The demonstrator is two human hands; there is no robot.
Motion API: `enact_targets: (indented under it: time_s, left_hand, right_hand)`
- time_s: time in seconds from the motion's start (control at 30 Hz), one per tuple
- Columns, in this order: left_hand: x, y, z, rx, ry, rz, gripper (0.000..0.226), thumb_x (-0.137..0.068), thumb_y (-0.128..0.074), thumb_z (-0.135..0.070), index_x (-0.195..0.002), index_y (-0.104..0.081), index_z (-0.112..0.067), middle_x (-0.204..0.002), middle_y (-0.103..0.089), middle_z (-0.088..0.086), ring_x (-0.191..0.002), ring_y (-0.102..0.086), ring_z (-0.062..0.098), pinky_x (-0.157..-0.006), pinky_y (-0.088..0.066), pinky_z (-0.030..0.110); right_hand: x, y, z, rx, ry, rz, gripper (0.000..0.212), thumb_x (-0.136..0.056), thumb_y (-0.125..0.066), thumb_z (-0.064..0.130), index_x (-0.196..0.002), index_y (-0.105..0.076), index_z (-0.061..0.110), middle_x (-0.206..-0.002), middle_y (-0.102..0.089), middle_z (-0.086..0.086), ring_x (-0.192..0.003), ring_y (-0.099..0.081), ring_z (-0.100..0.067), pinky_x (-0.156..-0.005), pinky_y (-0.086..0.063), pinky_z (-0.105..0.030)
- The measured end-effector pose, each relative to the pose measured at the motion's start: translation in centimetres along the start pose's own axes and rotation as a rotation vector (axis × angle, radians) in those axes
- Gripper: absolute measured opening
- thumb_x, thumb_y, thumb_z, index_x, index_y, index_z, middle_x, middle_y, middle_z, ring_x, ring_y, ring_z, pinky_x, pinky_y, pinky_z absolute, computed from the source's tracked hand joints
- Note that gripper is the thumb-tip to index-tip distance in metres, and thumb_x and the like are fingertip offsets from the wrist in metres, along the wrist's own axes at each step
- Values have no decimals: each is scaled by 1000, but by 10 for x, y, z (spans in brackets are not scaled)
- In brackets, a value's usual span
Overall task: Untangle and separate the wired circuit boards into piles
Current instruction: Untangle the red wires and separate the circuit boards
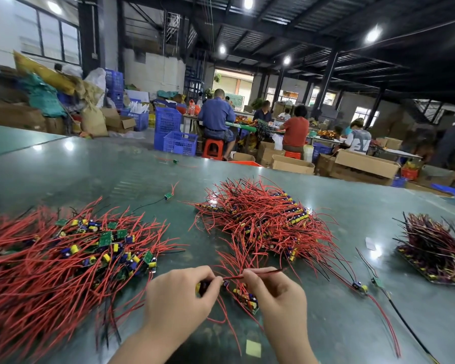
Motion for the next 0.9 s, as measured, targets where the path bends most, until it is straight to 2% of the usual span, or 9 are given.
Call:
enact_targets:
  time_s: [0.1, 0.27, 0.4, 0.5, 0.57, 0.63, 0.7, 0.77, 0.9]
  left_hand:
    - [0, -2, 10, -20, 57, -21, 30, -72, -47, -59, -64, -56, -32, -41, -43, -10, -47, -55, 10, -40, -20, 19]
    - [-1, 0, 7, 84, 41, -48, 41, -67, -33, -72, -69, -56, -38, -45, -47, -15, -46, -42, 3, -44, -24, 16]
    - [-1, 1, 10, 152, 53, -35, 49, -63, -23, -81, -71, -54, -43, -57, -57, -21, -51, -50, 2, -51, -36, 19]
    - [-4, 3, 6, 56, -11, -22, 50, -70, -31, -75, -65, -59, -34, -47, -54, -12, -47, -52, 3, -43, -27, 18]
    - [-4, 10, 0, 21, -70, -71, 43, -75, -42, -64, -54, -59, -30, -42, -49, -12, -42, -49, 1, -40, -19, 15]
    - [-2, 14, -4, 25, -115, -131, 40, -77, -46, -60, -53, -59, -30, -42, -49, -11, -41, -49, 2, -40, -21, 14]
    - [-1, 14, -5, 35, -136, -154, 40, -77, -47, -60, -54, -60, -30, -42, -49, -10, -41, -49, 2, -40, -24, 15]
    - [-1, 13, -7, 32, -151, -168, 40, -77, -46, -60, -54, -60, -30, -42, -49, -11, -41, -50, 2, -39, -25, 15]
    - [-1, 17, -9, 4, -200, -220, 41, -78, -48, -57, -51, -60, -29, -41, -47, -9, -38, -47, 5, -37, -24, 15]
  right_hand:
    - [4, -7, 2, 37, 37, 10, 19, -78, -70, -1, -64, -69, 12, -58, -69, -2, -51, -59, 0, -50, -44, -9]
    - [-6, -1, -16, -180, -144, -18, 12, -83, -64, 0, -72, -69, 2, -60, -70, -4, -52, -61, -4, -52, -47, -11]
    - [-7, 6, -29, -309, -246, -87, 18, -83, -64, 8, -67, -65, -2, -61, -65, -8, -50, -54, -6, -52, -45, -15]
    - [-5, 3, -32, -274, -252, -67, 25, -83, -65, 13, -72, -61, -9, -59, -59, -9, -52, -48, -9, -58, -39, -24]
    - [-5, 4, -31, -240, -232, -72, 25, -82, -67, 14, -70, -62, -7, -57, -58, -6, -52, -49, -8, -57, -39, -23]
    - [-6, 10, -29, -239, -206, -108, 20, -80, -69, 13, -67, -66, -2, -57, -62, -4, -51, -51, -4, -52, -42, -16]
    - [-9, 20, -30, -251, -197, -155, 15, -77, -71, 15, -64, -71, 8, -60, -65, -1, -56, -54, -3, -54, -44, -12]
    - [-11, 25, -31, -238, -199, -167, 13, -74, -73, 21, -62, -72, 17, -60, -64, 0, -59, -53, -5, -61, -45, -18]
    - [-9, 23, -43, -250, -265, -162, 27, -68, -75, 29, -51, -61, 14, -58, -55, -6, -57, -46, -11, -62, -35, -27]
Point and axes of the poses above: each hand's wrist, its own x-axis away from the middle knuckle, its own y-axis out of the back of the hand, z = x × y, the point moved 9 cm from there along -x, towards the middle knuckle
